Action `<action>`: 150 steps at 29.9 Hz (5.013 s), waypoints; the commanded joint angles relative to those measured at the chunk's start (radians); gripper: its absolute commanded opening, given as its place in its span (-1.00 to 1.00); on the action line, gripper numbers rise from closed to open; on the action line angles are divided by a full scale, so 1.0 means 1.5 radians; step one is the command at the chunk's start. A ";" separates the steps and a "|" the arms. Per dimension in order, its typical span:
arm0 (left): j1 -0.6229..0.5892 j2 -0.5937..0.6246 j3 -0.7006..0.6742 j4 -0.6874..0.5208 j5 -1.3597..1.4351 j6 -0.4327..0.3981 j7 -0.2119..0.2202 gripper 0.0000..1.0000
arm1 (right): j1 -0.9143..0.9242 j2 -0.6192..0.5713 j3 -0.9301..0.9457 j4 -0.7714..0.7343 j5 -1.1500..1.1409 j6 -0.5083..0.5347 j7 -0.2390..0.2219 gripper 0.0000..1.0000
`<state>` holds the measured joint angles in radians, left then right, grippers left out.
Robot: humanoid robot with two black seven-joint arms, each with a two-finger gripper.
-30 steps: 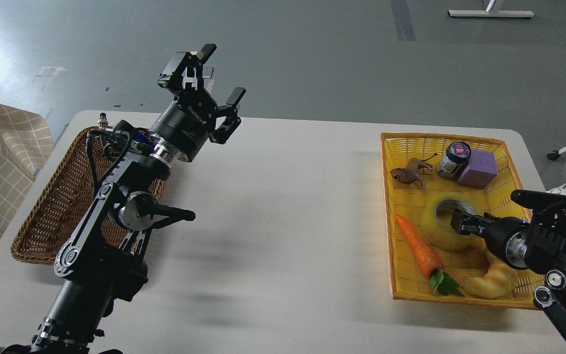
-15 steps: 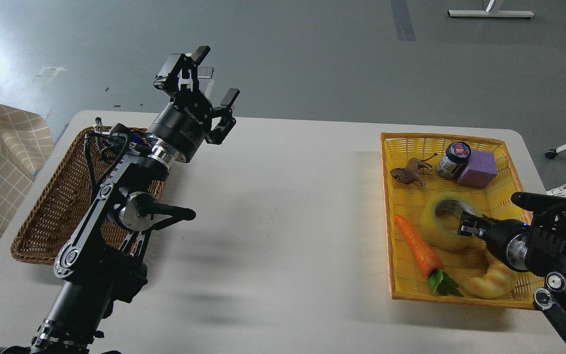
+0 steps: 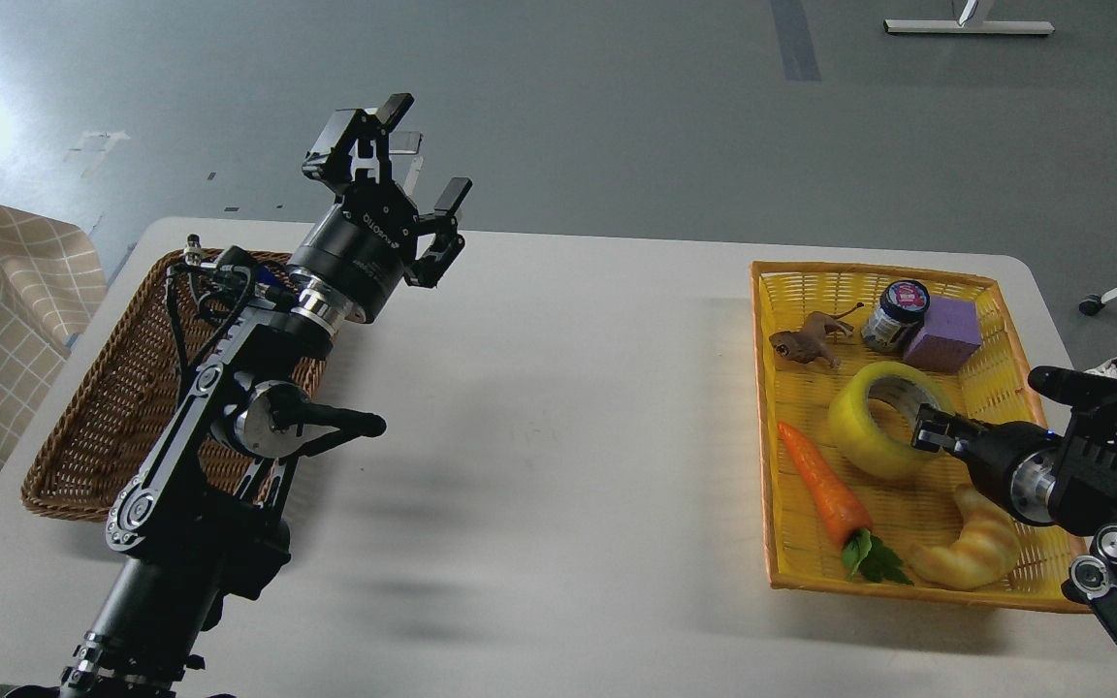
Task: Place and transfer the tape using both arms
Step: 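Lift the tape roll up out of the tray with the right gripper, then carry the tape toward the table center and lower it down, then open the right gripper and raise it away from the tape, then reach the left gripper toward the tape roll on the table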
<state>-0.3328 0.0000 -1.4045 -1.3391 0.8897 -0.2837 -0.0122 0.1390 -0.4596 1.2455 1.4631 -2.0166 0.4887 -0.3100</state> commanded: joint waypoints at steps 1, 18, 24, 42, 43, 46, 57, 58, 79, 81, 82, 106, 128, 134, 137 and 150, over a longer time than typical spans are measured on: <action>0.000 0.000 0.001 0.000 0.000 0.000 0.001 0.96 | 0.005 -0.013 0.024 0.011 0.015 0.000 0.000 -0.66; 0.000 0.000 0.001 -0.007 0.000 0.005 0.001 0.96 | 0.286 0.023 0.008 -0.030 0.048 0.000 0.000 -0.70; 0.000 0.000 0.001 -0.009 0.001 0.006 0.001 0.96 | 0.382 0.068 -0.076 -0.082 0.049 0.000 0.000 -0.70; 0.000 0.000 0.004 -0.012 0.001 0.002 0.001 0.95 | 0.497 0.295 -0.276 -0.189 0.044 0.000 0.003 -0.70; -0.001 0.000 0.004 -0.013 0.001 0.001 0.001 0.96 | 0.497 0.306 -0.289 -0.197 0.044 0.000 0.003 -0.70; -0.001 0.000 0.004 -0.017 0.001 0.002 0.001 0.95 | 0.493 0.306 -0.313 -0.207 0.044 0.000 0.003 -0.70; 0.002 0.000 0.001 -0.025 0.001 0.003 0.000 0.96 | 0.432 0.306 -0.383 -0.240 0.044 0.000 0.007 -0.70; 0.002 0.000 0.001 -0.026 0.001 0.003 0.000 0.96 | 0.428 0.306 -0.383 -0.245 0.044 0.000 0.007 -0.70; 0.008 0.000 -0.009 -0.039 0.001 0.003 0.000 0.96 | 0.400 0.306 -0.383 -0.275 0.044 0.000 0.008 -0.37; 0.014 0.000 -0.009 -0.040 0.002 0.003 0.001 0.96 | 0.397 0.306 -0.383 -0.274 0.045 0.000 0.008 -0.38; 0.016 0.000 -0.010 -0.041 0.001 0.003 0.000 0.96 | 0.397 0.306 -0.382 -0.273 0.046 0.000 0.008 -0.38; 0.021 0.000 -0.013 -0.048 0.000 0.005 0.000 0.96 | 0.414 0.306 -0.225 -0.214 0.086 -0.179 0.022 1.00; 0.013 0.000 -0.007 -0.064 0.000 -0.036 -0.036 0.96 | 0.239 0.201 0.130 0.114 0.714 -0.123 0.097 1.00; 0.021 0.000 -0.001 -0.064 0.000 -0.063 -0.068 0.96 | 0.179 0.241 0.169 0.138 0.713 -0.113 0.157 1.00; 0.023 0.000 0.004 -0.066 0.000 -0.065 -0.067 0.95 | 0.163 0.295 0.199 0.138 0.714 -0.112 0.160 1.00; -0.017 0.000 0.044 -0.108 0.018 0.009 -0.056 0.95 | 0.125 0.306 0.214 0.144 0.745 -0.105 0.160 1.00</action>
<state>-0.3530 0.0003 -1.3657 -1.4976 0.9044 -0.2955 -0.1028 0.3277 0.0000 1.5666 1.6821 -0.9071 0.3300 -0.0705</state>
